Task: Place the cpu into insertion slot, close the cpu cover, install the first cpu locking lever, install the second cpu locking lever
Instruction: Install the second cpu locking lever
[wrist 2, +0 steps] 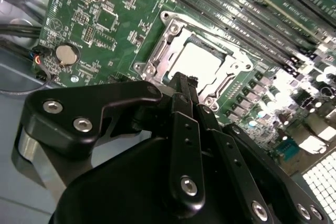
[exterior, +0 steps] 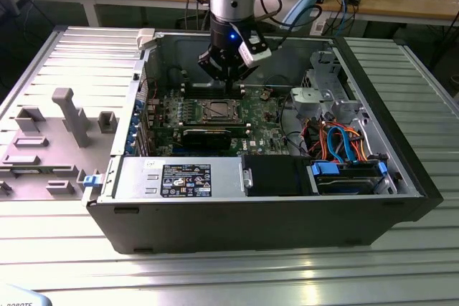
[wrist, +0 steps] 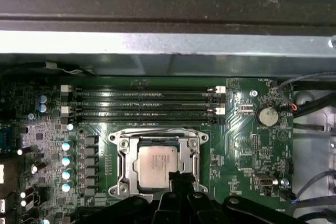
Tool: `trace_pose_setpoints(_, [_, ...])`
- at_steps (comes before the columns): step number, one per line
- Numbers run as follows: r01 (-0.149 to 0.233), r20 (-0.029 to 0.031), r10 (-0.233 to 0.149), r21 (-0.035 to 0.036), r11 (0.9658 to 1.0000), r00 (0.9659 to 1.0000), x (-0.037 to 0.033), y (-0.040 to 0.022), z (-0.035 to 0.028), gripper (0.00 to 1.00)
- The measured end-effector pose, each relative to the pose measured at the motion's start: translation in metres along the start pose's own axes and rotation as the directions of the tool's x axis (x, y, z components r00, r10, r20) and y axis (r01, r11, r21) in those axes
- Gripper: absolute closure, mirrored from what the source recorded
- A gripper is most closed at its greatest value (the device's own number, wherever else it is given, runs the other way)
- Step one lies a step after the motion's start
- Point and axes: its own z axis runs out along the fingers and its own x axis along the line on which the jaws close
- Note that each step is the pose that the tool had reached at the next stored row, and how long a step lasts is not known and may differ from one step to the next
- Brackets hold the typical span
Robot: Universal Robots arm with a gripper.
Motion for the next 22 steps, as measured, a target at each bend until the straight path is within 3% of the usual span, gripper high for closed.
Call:
trace_pose_setpoints(5, [0.0, 0.0, 0.0, -0.0008, 1.0, 1.0, 0.0001, -0.0042, 0.0004, 0.89])
trace_pose_setpoints(9, [-0.001, 0.0, 0.001, -0.0129, 0.9999, 1.0, 0.0003, -0.016, 0.0012, 0.89])
trace_pose_setpoints(10, [-0.001, 0.0002, 0.001, -0.0212, 0.9998, 1.0, 0.0004, -0.0201, 0.0015, 0.89])
trace_pose_setpoints(22, [-0.001, 0.0002, 0.001, -0.0226, 0.9997, 1.0, 0.0003, -0.0201, 0.0015, 0.89])
